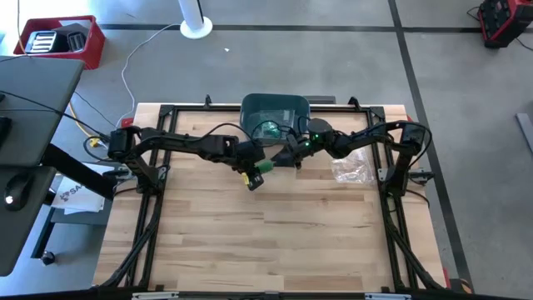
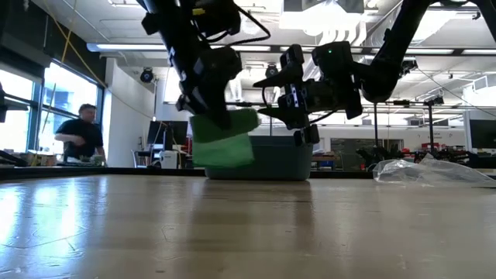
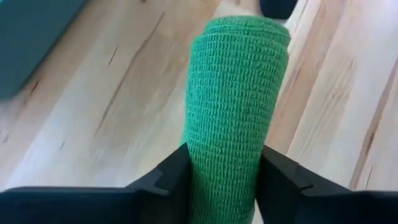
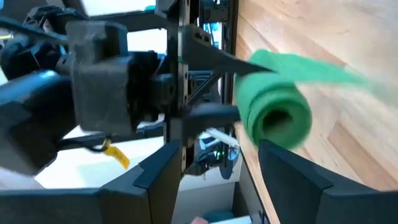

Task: Roll bandage
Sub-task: Roll the green bandage

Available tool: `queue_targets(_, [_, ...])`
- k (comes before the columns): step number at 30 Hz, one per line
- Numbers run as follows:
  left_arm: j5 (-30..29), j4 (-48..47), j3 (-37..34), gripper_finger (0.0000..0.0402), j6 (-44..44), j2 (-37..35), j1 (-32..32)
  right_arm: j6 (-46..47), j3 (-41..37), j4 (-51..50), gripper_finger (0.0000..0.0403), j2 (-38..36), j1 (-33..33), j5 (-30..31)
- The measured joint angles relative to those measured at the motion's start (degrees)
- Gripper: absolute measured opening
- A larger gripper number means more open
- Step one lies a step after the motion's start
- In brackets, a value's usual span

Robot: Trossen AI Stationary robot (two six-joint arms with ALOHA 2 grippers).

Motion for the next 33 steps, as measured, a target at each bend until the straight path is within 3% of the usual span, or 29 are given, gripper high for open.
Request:
queue_targets(6, [5.71,-10.09,-0.01,0.0104,-2.31,-4.34,-0.97,0.57,-0.02,-0.05,0.0204,-0.05,-0.37,-5.21])
queue_targets(12, [26.28,-16.43,-0.01,0.0102,-2.27,-8.46,-2.24,3.46,-0.04,-0.42,0.0204,-3.26,1.1,-12.55])
queue_targets(16, [34.75,-16.57,-0.01,0.0102,-1.59,-8.39,-2.64,3.91,-0.07,-0.51,0.0204,-8.51,2.82,-14.78])
queue_targets(20, [32.22,-16.07,-0.22,0.0102,4.28,-6.19,-2.38,5.03,-0.05,-0.47,0.0204,-14.77,2.47,-14.46])
queue_targets(28, [29.09,-5.19,-6.18,0.0101,9.61,2.98,0.77,4.82,-0.02,-5.78,0.0204,-23.82,2.16,-11.23])
queue_targets(33, [21.33,-5.2,-6.15,0.0101,12.81,8.62,1.22,3.77,-0.02,-9.31,0.0204,-25.78,2.21,-10.07])
